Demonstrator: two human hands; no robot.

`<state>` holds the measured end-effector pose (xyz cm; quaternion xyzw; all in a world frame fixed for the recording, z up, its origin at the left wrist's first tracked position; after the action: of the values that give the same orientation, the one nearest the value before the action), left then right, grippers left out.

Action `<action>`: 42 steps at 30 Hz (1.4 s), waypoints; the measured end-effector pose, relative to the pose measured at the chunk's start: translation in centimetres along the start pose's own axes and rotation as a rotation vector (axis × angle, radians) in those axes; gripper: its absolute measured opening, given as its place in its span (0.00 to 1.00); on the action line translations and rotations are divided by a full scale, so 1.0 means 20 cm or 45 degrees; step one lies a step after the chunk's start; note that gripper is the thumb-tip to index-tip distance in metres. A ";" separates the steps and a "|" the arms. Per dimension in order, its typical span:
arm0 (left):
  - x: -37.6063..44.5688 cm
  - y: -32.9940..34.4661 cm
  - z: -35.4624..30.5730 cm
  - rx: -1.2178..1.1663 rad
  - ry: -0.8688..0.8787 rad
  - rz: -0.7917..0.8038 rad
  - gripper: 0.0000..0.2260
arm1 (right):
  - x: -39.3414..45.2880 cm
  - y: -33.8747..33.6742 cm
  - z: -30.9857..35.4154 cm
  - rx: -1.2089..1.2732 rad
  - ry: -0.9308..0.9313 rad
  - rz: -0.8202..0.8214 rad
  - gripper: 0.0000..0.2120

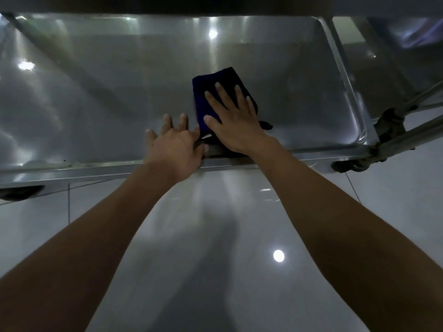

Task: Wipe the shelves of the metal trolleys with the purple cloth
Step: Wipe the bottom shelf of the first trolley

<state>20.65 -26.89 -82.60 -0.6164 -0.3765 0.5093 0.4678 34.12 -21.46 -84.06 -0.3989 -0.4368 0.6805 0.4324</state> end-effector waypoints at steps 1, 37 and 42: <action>0.00 0.01 0.00 0.013 0.009 0.005 0.23 | -0.01 -0.01 -0.02 0.001 0.004 -0.010 0.29; 0.25 -0.11 -0.11 -0.052 0.131 -0.043 0.30 | -0.40 -0.28 -1.17 -0.010 0.648 -0.200 0.27; 0.23 -0.04 -0.12 0.042 0.135 -0.076 0.23 | -0.19 -0.19 -0.93 -0.012 0.532 -0.202 0.28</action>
<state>23.96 -22.91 -83.00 -0.6234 -0.3610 0.4679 0.5121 53.36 -19.42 -85.40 -0.4977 -0.3711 0.5448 0.5638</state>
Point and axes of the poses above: each hand's wrist, its own x-axis towards the middle knuckle, its own y-axis out of the palm, z = x × y, the point moved 7 cm from there along x, towards the middle knuckle, and after that the axes turned 1 degree about -y, right-handed, at the moved point
